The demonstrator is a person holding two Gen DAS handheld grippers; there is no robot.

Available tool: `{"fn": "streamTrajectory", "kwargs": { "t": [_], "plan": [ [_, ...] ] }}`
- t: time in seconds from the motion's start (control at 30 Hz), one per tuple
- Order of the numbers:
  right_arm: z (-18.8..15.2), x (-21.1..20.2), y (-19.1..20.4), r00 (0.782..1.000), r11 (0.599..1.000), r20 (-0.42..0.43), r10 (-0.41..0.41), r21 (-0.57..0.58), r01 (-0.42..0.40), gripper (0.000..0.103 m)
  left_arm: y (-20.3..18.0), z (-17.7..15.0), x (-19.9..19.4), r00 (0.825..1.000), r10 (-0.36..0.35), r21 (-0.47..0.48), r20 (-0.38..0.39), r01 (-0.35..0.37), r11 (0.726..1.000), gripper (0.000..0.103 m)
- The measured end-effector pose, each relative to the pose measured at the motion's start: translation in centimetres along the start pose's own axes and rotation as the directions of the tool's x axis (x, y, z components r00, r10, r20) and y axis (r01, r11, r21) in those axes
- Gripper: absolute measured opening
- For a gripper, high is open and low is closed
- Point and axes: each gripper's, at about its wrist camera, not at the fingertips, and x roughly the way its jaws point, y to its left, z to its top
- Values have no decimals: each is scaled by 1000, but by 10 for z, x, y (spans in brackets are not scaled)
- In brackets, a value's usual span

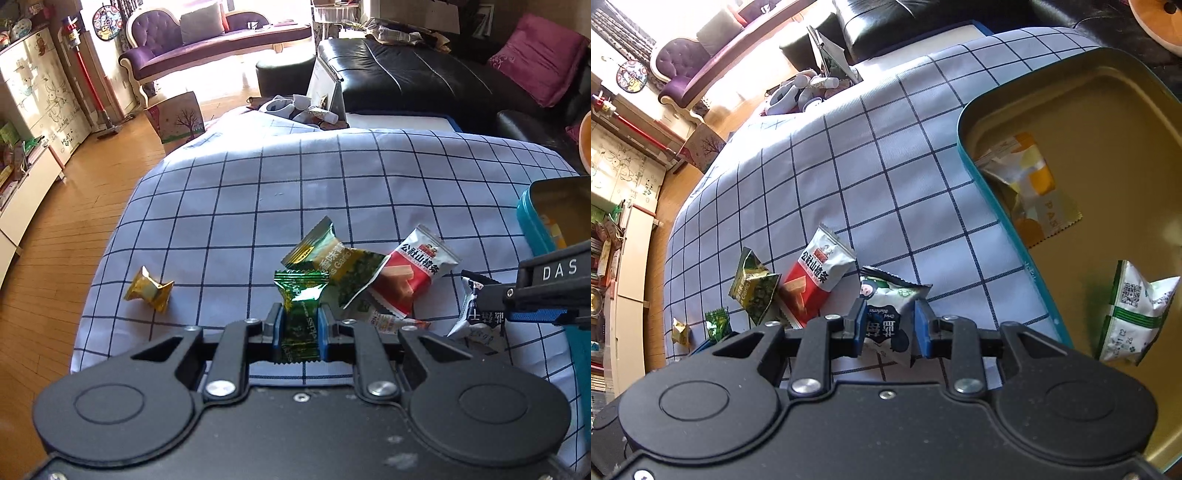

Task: Organize snacks
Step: 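Grasp the green candy with the left gripper while the right grasps the white-blue packet, then carry the green candy and white-blue packet over the teal tin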

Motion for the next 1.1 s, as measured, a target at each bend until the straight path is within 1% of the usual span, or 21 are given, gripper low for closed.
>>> {"fn": "streamTrajectory", "kwargs": {
  "t": [0.07, 0.17, 0.2, 0.27, 0.33, 0.43, 0.53, 0.57, 0.7, 0.87, 1.1],
  "plan": [
    [0, 0, 3, 1000, 1000, 15, -8, 1, 8, 41, 5, -4, 0, 1000, -13, -4, -7, 13, 1000, 19],
    [-2, 2, 11, 999, 999, 36, -32, -13, 32, 42, 12, -8, 1, 1000, -7, -7, -11, 7, 1000, 19],
    [-3, 2, 14, 998, 999, 44, -45, -24, 46, 42, 13, -9, 1, 1000, -9, -12, -13, 9, 1000, 19],
    [-6, 4, 22, 996, 996, 55, -68, -58, 71, 47, 17, -9, 2, 1000, -23, -25, -21, 22, 999, 19],
    [-10, 9, 30, 993, 989, 55, -101, -100, 106, 47, 19, -10, 3, 999, -30, -34, -26, 29, 999, 19],
    [-13, 16, 39, 986, 976, 67, -154, -145, 162, 47, 21, -11, 5, 999, -21, -34, -31, 20, 999, 19],
    [-15, 18, 44, 982, 966, 72, -177, -177, 187, 46, 22, -12, 7, 999, -16, -32, -37, 15, 999, 19],
    [-15, 18, 44, 981, 965, 76, -177, -181, 188, 45, 22, -12, 7, 999, -16, -33, -37, 15, 999, 19],
    [-15, 11, 44, 986, 968, 81, -148, -193, 161, 43, 22, -12, 6, 999, -14, -35, -37, 13, 999, 19],
    [-14, -12, 42, 987, 972, 123, -103, -198, 126, 43, 16, -12, 3, 999, -15, -22, -29, 14, 1000, 19],
    [-5, -47, 24, 980, 987, 189, -56, -137, 83, 43, 2, -10, -7, 1000, -29, -4, -9, 29, 1000, 19]
  ]
}}
